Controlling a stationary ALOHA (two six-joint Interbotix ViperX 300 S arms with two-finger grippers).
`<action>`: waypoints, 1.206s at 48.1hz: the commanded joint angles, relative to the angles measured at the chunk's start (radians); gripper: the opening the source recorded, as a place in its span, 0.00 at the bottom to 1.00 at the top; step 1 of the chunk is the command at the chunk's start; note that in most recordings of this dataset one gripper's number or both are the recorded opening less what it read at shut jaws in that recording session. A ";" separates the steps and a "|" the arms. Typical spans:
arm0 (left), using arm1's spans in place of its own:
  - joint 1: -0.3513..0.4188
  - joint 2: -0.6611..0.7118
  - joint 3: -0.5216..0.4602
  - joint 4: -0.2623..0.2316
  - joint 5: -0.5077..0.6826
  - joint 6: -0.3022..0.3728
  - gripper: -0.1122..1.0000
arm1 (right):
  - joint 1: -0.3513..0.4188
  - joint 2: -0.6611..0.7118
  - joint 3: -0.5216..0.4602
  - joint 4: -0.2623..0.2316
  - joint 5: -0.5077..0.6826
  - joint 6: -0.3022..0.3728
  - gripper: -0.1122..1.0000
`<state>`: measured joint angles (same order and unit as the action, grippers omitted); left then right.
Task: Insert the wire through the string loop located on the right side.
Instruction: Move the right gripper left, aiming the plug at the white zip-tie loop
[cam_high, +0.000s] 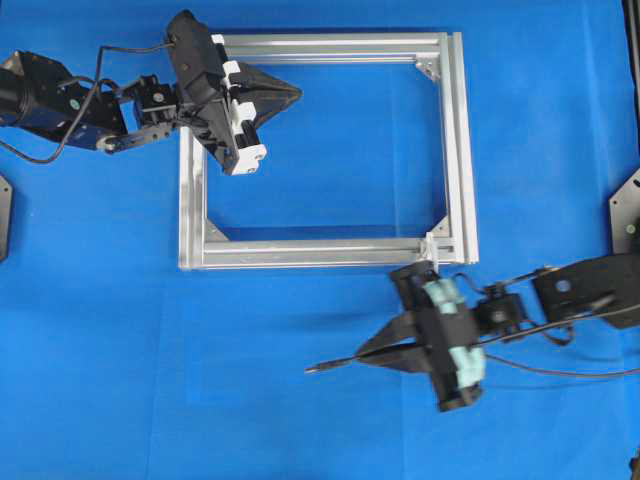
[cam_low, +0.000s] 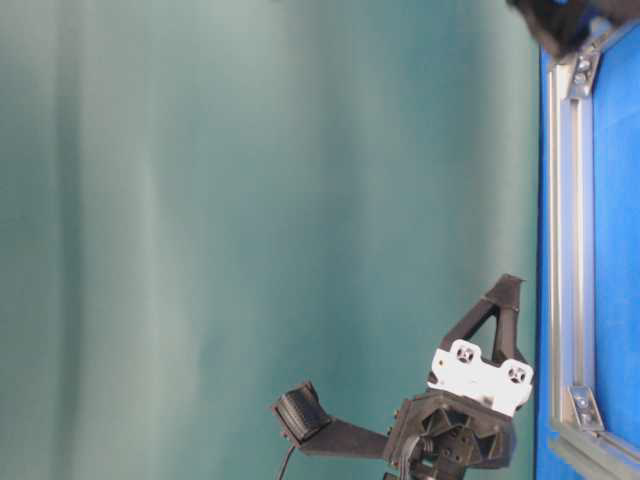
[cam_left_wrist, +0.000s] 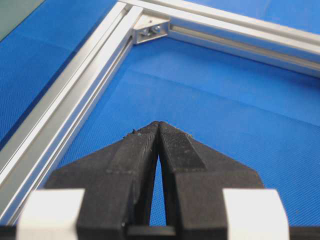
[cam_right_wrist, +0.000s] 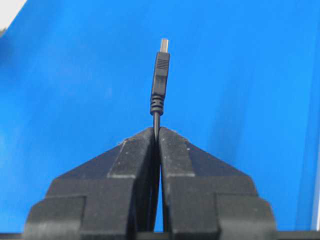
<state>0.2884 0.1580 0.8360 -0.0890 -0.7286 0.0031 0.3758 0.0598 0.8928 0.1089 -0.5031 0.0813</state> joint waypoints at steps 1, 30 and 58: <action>0.002 -0.031 -0.017 0.003 -0.003 -0.002 0.10 | 0.017 -0.069 0.041 0.017 -0.017 0.002 0.07; 0.002 -0.031 -0.018 0.003 -0.005 -0.002 0.10 | 0.044 -0.480 0.445 0.095 0.051 0.002 0.07; -0.002 -0.031 -0.018 0.003 -0.003 -0.002 0.10 | 0.029 -0.584 0.535 0.097 0.081 -0.002 0.07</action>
<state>0.2884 0.1595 0.8360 -0.0890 -0.7271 0.0031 0.4142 -0.5308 1.4373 0.2025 -0.4096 0.0828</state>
